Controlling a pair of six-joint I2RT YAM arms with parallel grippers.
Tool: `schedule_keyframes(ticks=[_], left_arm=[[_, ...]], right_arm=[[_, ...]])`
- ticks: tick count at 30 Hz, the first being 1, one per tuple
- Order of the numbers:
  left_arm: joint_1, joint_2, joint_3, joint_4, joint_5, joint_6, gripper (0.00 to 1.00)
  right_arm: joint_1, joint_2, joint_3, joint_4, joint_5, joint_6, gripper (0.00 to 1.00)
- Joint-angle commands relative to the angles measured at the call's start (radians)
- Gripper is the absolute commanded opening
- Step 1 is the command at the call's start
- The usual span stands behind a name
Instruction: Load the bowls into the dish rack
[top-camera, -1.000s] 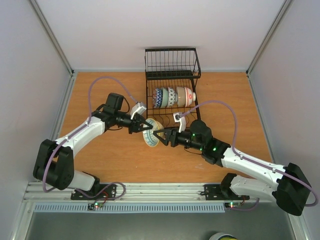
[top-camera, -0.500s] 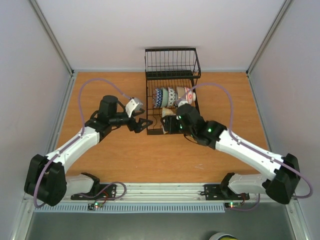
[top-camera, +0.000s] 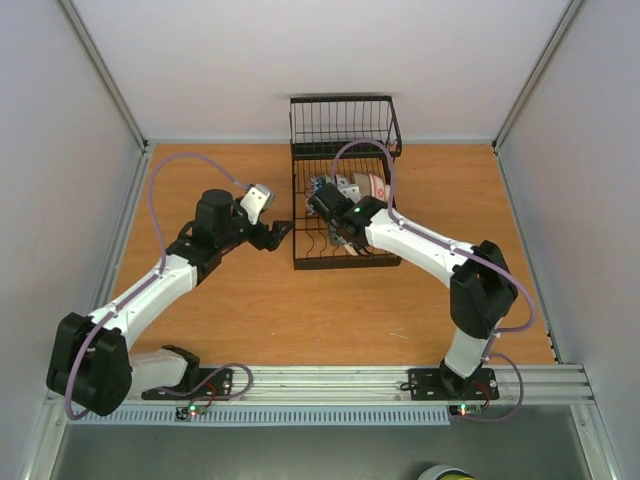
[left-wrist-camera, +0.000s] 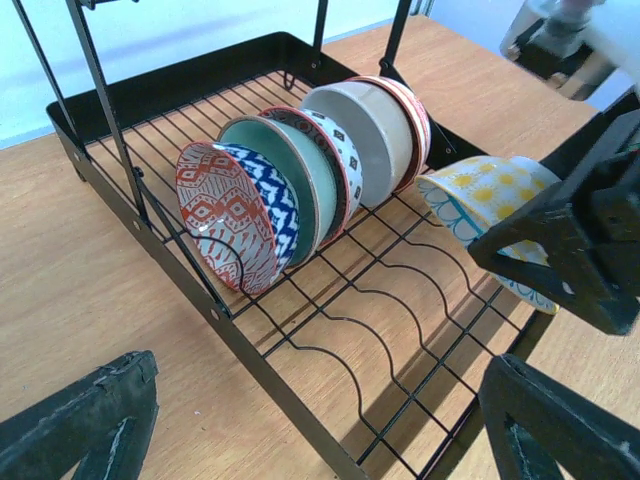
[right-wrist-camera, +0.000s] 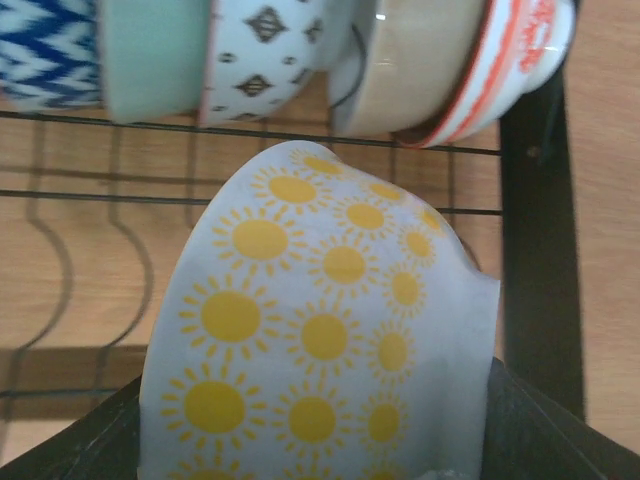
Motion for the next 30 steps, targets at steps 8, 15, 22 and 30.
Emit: schedule_keyframes(ticks=[8, 15, 22, 30], left_arm=[[0.0, 0.005, 0.034, 0.017, 0.011, 0.01, 0.88], [0.0, -0.011, 0.023, 0.026, 0.017, 0.016, 0.88], [0.0, -0.007, 0.022, 0.031, 0.021, 0.018, 0.88], [0.0, -0.013, 0.017, 0.038, 0.008, 0.019, 0.88]], right_arm=[[-0.024, 0.227, 0.2, -0.22, 0.24, -0.012, 0.01], [-0.028, 0.355, 0.235, -0.241, 0.233, -0.005, 0.02], [-0.027, 0.411, 0.248, -0.238, 0.211, 0.011, 0.19], [-0.025, 0.359, 0.178, -0.14, 0.15, -0.002, 0.63]])
